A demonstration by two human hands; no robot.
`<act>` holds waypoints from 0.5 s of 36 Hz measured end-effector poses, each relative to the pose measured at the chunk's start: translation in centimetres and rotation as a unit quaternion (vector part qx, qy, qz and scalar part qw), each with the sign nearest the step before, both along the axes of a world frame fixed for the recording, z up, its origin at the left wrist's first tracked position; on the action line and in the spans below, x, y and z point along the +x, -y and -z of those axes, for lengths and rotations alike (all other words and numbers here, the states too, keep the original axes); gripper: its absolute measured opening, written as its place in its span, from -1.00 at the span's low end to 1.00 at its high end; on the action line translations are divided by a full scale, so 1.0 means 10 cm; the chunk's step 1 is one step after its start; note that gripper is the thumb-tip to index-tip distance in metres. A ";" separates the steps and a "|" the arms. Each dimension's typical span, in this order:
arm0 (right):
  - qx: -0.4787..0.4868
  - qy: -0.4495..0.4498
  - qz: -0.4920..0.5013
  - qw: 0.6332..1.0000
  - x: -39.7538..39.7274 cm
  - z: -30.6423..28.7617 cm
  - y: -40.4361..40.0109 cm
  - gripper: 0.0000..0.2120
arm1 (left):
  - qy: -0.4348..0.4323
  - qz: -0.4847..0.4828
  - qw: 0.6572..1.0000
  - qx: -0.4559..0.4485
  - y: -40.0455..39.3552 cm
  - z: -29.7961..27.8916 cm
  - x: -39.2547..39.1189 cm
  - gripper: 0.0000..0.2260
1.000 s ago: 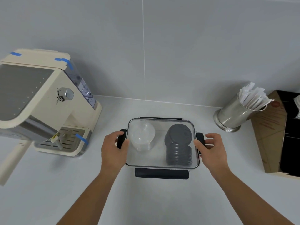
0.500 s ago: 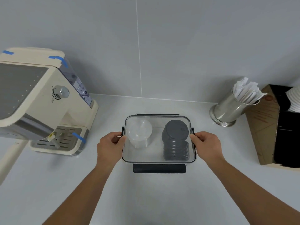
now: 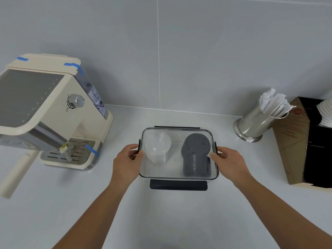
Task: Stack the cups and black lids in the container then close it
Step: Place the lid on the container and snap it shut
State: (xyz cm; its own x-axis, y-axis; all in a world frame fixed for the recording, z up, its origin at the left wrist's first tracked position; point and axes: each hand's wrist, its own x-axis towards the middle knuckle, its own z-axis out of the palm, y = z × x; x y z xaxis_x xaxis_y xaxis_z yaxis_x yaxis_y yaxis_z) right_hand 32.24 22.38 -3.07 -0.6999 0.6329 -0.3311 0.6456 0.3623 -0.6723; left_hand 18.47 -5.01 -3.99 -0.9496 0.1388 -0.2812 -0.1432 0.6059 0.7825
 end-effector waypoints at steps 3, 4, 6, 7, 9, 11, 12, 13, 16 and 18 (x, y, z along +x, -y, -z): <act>0.048 0.029 -0.060 0.997 0.06 -0.01 0.04 -0.72 | -0.064 0.094 0.991 -0.067 0.05 -0.06 0.13 -0.57; 0.061 0.028 -0.068 0.995 0.09 -0.02 0.06 -0.65 | -0.088 0.128 0.985 -0.080 0.07 -0.08 0.17 -0.56; 0.082 0.014 -0.085 0.993 0.13 -0.02 0.09 -0.57 | -0.116 0.199 0.968 -0.094 0.09 -0.11 0.23 -0.54; 0.091 0.011 -0.101 0.991 0.14 -0.02 0.10 -0.56 | -0.128 0.233 0.958 -0.107 0.10 -0.12 0.26 -0.53; 0.110 0.025 -0.131 0.985 0.13 -0.01 0.10 -0.47 | -0.162 0.294 0.933 -0.127 0.12 -0.11 0.30 -0.49; 0.132 0.054 -0.151 0.978 0.08 -0.01 0.07 -0.39 | -0.185 0.352 0.908 -0.131 0.10 -0.10 0.34 -0.43; 0.141 0.063 -0.160 0.975 0.03 -0.02 0.06 -0.38 | -0.190 0.380 0.895 -0.133 0.10 -0.08 0.35 -0.41; 0.148 0.068 -0.169 0.972 -0.01 -0.04 0.04 -0.38 | -0.192 0.400 0.886 -0.136 0.09 -0.06 0.36 -0.40; 0.173 0.054 -0.199 0.963 -0.18 -0.08 -0.02 -0.42 | -0.199 0.423 0.874 -0.135 0.07 0.00 0.36 -0.39; 0.191 0.043 -0.217 0.956 -0.31 -0.11 -0.05 -0.44 | -0.218 0.419 0.872 -0.124 0.07 0.04 0.37 -0.42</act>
